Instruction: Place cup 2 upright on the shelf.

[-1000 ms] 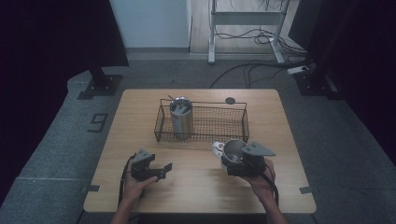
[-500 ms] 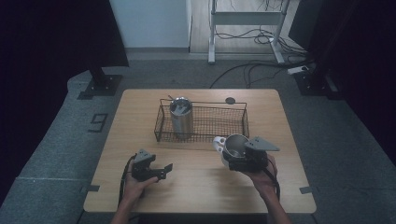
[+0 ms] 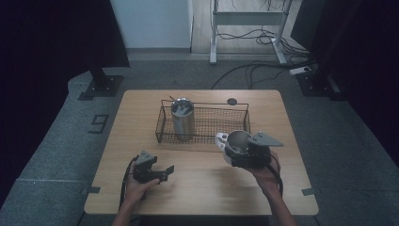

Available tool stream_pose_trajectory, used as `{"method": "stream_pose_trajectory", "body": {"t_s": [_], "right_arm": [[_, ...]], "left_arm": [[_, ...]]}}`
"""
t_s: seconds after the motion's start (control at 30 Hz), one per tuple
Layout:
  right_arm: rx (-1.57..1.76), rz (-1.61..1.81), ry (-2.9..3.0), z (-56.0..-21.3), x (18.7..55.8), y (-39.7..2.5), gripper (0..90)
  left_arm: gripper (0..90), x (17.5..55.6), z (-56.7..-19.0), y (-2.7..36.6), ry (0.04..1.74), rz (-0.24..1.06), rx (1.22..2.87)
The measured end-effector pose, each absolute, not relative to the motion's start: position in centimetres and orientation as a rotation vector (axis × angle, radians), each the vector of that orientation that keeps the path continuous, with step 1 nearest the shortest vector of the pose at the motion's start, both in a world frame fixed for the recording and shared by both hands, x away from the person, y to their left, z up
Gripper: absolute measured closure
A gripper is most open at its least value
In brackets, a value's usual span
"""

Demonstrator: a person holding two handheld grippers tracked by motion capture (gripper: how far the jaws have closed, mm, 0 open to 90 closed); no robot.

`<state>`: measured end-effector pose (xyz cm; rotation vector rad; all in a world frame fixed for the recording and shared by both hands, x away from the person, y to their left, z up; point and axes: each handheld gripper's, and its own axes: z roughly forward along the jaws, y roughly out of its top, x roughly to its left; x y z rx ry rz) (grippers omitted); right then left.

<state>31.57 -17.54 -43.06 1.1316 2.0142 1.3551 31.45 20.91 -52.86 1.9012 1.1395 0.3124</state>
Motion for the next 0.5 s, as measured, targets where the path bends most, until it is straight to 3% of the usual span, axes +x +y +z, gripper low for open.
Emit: {"method": "stream_pose_trajectory", "body": {"t_s": [0.5], "right_arm": [[1.146,1.367,2.006,-42.2,33.3,-17.6,6.7]], "left_arm": [[9.6,31.5,-53.0,20.8,1.140,0.306,1.908]]}}
